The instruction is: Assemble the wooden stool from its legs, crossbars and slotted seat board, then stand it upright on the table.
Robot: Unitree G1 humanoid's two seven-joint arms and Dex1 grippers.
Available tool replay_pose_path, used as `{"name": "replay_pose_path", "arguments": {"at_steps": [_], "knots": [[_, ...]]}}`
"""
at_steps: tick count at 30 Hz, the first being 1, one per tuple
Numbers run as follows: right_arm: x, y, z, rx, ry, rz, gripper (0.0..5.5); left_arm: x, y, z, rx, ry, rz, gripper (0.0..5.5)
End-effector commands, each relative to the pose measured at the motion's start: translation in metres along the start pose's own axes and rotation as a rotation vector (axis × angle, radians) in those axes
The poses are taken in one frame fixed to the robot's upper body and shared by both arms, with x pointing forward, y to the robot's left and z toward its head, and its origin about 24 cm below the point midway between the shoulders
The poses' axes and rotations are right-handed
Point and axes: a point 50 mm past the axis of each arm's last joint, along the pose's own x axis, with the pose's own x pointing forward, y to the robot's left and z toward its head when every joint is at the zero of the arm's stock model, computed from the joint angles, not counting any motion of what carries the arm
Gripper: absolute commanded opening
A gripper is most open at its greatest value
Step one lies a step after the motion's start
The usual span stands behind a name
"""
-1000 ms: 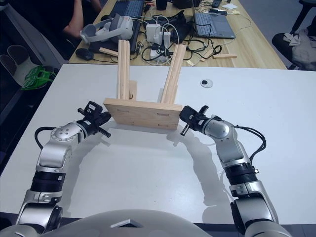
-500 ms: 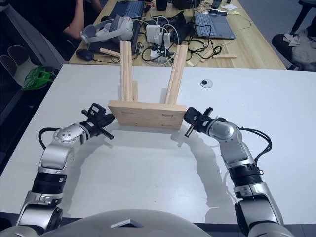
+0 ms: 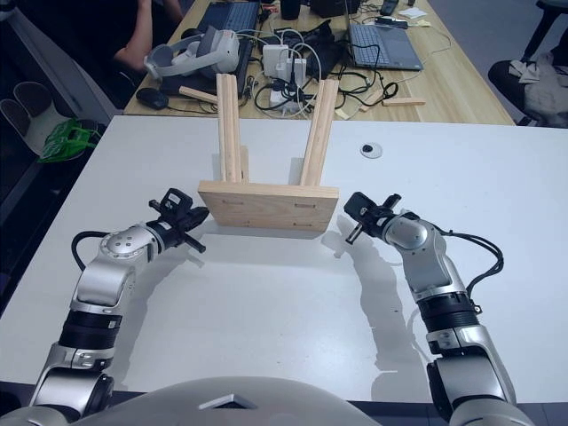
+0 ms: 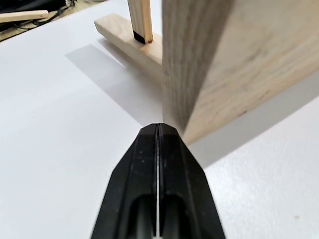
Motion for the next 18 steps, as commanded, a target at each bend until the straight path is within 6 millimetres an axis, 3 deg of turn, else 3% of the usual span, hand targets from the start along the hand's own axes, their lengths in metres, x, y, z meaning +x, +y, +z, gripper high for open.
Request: {"name": "replay_pose_path", "arguments": {"at_steps": [1, 18], "knots": [[-0.001, 0.000, -0.001, -0.016, 0.032, 0.032, 0.00, -0.001, -0.004, -0.007, 0.020, 0.059, -0.025, 0.02], [-0.004, 0.004, 0.012, -0.016, 0.049, 0.072, 0.00, 0.015, -0.007, 0.002, 0.021, 0.124, -0.005, 0.02]]}}
